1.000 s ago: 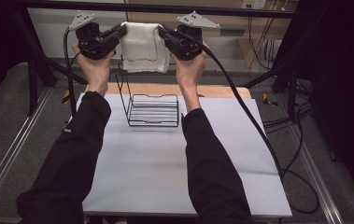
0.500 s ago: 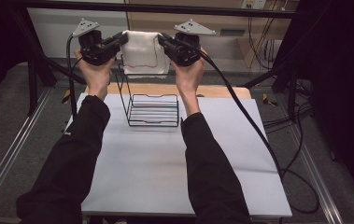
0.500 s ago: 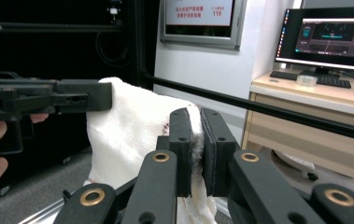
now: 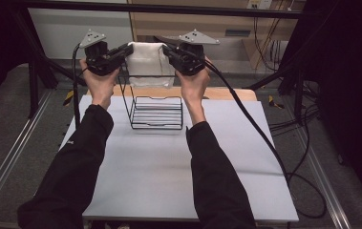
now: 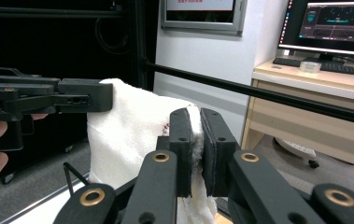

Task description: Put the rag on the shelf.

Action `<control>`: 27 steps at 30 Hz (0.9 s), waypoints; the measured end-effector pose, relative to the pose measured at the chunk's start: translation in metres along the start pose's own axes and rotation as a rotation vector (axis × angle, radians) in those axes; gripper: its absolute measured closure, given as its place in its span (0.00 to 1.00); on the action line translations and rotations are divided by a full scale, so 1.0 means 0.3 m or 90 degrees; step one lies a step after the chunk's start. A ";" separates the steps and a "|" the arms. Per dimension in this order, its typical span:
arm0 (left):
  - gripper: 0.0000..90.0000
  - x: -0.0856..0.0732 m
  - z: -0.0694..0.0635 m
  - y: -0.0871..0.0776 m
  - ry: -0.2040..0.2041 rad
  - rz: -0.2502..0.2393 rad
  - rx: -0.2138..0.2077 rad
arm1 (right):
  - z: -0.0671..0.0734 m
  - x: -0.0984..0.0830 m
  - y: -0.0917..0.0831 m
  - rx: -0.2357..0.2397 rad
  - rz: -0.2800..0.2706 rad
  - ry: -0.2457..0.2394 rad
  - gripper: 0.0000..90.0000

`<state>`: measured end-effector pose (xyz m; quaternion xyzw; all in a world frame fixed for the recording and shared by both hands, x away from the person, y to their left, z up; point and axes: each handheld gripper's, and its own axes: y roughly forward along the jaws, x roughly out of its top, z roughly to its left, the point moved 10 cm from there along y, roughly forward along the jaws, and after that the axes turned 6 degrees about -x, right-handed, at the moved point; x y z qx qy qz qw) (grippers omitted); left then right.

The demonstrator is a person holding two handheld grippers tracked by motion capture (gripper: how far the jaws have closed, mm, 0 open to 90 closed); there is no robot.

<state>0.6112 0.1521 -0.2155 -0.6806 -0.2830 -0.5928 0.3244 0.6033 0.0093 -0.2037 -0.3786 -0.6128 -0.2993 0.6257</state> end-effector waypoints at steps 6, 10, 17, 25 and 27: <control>0.91 -0.021 -0.007 -0.022 -0.002 0.001 -0.005 | 0.015 -0.025 -0.010 0.006 0.011 0.006 0.93; 0.91 -0.037 -0.017 -0.032 0.003 0.006 -0.009 | 0.024 -0.033 -0.022 0.006 0.013 0.003 0.93; 0.91 -0.050 -0.025 -0.039 0.000 0.009 -0.014 | 0.031 -0.047 -0.034 0.008 0.018 0.000 0.93; 0.91 -0.063 -0.040 -0.051 0.005 0.017 -0.019 | 0.034 -0.066 -0.051 0.011 0.022 -0.001 0.93; 0.91 -0.063 -0.047 -0.058 0.010 0.017 -0.021 | 0.038 -0.067 -0.060 0.013 0.021 -0.008 0.93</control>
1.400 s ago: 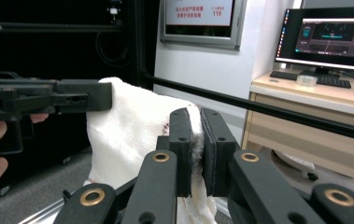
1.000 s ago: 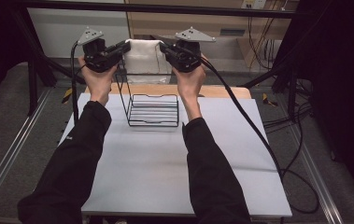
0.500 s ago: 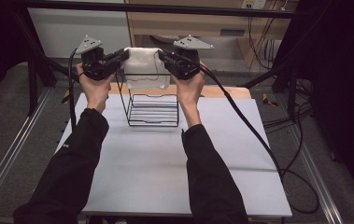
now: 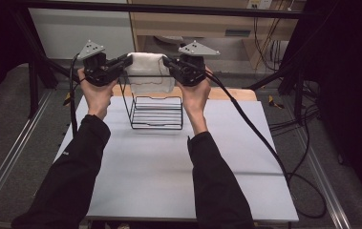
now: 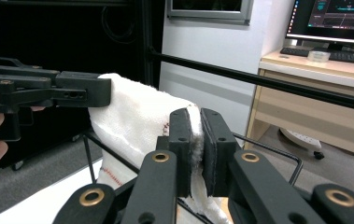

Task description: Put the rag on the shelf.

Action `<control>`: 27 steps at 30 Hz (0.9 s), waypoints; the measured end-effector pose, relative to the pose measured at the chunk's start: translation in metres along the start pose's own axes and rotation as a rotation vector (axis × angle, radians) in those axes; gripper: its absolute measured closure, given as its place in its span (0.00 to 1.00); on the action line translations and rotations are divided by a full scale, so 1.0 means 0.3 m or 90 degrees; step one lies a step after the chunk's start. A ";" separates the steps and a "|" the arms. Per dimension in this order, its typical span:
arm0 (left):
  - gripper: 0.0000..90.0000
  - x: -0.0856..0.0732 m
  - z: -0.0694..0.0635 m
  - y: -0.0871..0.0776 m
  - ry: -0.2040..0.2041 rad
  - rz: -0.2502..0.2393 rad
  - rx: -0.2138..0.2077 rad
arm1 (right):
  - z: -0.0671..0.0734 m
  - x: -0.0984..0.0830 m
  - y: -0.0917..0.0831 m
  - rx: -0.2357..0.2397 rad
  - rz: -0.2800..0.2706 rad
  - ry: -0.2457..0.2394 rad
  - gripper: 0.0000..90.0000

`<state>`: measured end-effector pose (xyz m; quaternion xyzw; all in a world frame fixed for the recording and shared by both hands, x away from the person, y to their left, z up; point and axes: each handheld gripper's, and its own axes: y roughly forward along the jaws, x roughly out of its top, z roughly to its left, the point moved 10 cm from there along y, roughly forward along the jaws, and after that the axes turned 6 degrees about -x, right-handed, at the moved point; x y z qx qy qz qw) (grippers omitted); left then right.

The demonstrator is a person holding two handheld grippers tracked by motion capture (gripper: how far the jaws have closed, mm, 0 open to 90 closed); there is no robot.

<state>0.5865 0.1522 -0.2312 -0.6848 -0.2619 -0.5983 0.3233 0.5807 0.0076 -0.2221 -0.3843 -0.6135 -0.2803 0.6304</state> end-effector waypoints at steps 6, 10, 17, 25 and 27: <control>0.90 -0.011 -0.020 -0.017 0.001 0.009 -0.010 | 0.006 -0.013 -0.021 0.003 0.004 -0.006 0.93; 0.90 -0.026 -0.028 -0.028 -0.003 0.018 -0.014 | 0.016 -0.028 -0.033 0.012 0.011 -0.008 0.93; 0.88 -0.051 -0.051 -0.053 0.007 0.038 -0.019 | 0.030 -0.056 -0.057 0.022 0.015 -0.013 0.92; 0.85 -0.083 -0.070 -0.073 0.004 0.059 -0.024 | 0.048 -0.090 -0.072 0.035 0.024 -0.022 0.92; 0.84 -0.093 -0.077 -0.076 0.009 0.064 -0.025 | 0.050 -0.101 -0.077 0.038 0.028 -0.022 0.92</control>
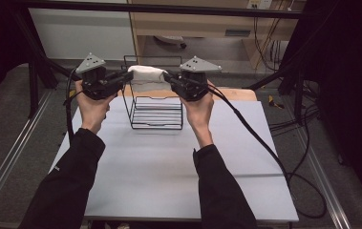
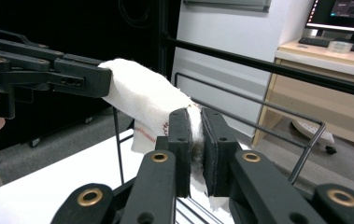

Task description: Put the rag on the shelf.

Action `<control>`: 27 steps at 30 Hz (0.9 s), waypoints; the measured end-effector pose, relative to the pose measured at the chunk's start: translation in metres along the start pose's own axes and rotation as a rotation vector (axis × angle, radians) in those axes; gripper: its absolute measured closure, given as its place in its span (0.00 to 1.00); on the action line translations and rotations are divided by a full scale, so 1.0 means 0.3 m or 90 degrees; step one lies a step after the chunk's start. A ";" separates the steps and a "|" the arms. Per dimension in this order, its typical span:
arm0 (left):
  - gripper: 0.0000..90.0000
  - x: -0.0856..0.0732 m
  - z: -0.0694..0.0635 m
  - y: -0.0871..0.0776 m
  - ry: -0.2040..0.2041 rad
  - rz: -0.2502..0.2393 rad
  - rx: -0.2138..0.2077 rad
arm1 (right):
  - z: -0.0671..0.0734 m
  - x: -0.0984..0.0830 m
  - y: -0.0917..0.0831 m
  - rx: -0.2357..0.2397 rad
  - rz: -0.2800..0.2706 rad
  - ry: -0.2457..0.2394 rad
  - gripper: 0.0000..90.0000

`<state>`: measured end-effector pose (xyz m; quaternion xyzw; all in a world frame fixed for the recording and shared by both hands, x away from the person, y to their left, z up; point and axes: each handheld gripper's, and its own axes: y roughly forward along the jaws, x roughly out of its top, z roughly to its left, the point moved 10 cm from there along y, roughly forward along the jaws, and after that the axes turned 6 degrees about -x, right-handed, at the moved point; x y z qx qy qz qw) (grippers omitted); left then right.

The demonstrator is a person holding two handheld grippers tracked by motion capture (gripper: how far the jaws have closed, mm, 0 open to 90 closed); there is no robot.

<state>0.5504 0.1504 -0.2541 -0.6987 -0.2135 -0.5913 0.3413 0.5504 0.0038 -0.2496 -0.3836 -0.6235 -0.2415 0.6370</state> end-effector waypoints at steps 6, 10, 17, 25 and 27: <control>0.81 -0.026 -0.014 -0.008 0.004 0.014 -0.002 | 0.007 -0.026 -0.004 0.007 0.006 -0.006 0.92; 0.78 -0.028 -0.016 -0.033 -0.002 0.025 -0.006 | 0.007 -0.040 -0.005 0.009 0.008 -0.008 0.92; 0.84 0.029 0.005 -0.079 -0.023 0.023 0.003 | 0.013 -0.055 -0.007 0.012 0.012 -0.018 0.92; 0.95 0.060 0.017 -0.031 -0.040 0.046 0.010 | 0.015 -0.064 -0.008 0.013 0.015 -0.023 0.92; 0.96 0.064 0.013 -0.010 -0.037 0.053 0.012 | 0.015 -0.064 -0.009 0.014 0.015 -0.022 0.92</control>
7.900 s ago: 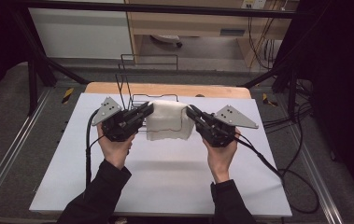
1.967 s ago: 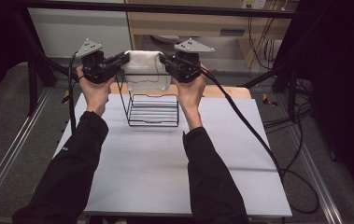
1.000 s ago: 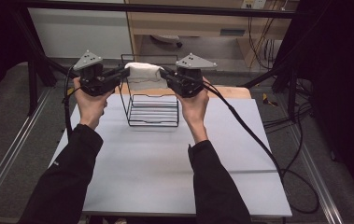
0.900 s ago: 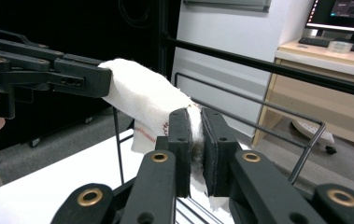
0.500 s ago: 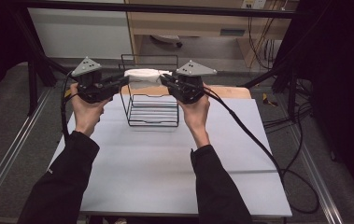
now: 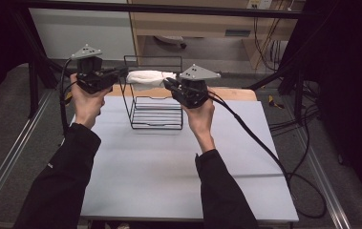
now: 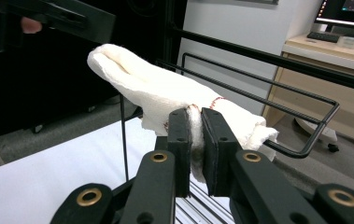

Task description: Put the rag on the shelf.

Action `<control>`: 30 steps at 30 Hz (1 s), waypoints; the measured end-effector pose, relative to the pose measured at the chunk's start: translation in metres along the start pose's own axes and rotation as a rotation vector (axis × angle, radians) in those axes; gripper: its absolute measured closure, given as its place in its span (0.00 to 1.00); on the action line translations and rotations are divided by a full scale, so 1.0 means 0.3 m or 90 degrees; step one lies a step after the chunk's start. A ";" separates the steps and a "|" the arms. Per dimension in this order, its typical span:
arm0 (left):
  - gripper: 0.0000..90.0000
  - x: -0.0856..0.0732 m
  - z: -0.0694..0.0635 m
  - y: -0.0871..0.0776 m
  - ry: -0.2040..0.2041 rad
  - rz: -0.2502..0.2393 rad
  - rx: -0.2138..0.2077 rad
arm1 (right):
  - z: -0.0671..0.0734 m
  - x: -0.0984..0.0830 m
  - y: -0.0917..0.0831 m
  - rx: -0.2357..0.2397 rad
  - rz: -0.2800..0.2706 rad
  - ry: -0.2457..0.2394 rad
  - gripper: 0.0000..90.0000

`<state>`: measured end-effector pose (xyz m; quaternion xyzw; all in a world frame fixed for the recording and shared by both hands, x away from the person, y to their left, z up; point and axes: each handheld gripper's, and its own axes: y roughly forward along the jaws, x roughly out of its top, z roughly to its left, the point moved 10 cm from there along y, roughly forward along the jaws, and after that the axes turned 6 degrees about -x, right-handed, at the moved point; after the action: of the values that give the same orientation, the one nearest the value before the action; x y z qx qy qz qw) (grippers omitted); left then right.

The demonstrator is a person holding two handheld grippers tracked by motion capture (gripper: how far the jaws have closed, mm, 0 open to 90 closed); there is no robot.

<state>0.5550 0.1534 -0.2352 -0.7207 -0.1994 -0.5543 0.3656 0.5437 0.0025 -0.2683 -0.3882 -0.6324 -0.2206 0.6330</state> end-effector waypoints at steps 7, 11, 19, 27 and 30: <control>0.99 -0.002 -0.017 0.043 0.010 0.016 -0.002 | -0.001 -0.005 -0.001 0.001 0.004 -0.005 0.92; 0.99 -0.025 -0.026 0.050 0.016 0.030 -0.006 | 0.003 -0.013 0.001 -0.001 0.007 -0.010 0.92; 0.99 -0.072 -0.034 0.048 0.012 0.042 -0.021 | 0.008 -0.037 0.003 0.005 0.016 -0.013 0.90; 0.99 -0.108 -0.029 0.062 0.006 0.051 -0.023 | 0.018 -0.053 -0.004 0.022 0.027 -0.023 0.81; 0.99 -0.123 -0.032 0.071 0.006 0.057 -0.024 | 0.024 -0.049 -0.014 0.029 0.024 -0.023 0.75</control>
<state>0.5522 0.1368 -0.2755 -0.7328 -0.1544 -0.5445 0.3777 0.5343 0.0023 -0.2823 -0.3895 -0.6412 -0.1870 0.6343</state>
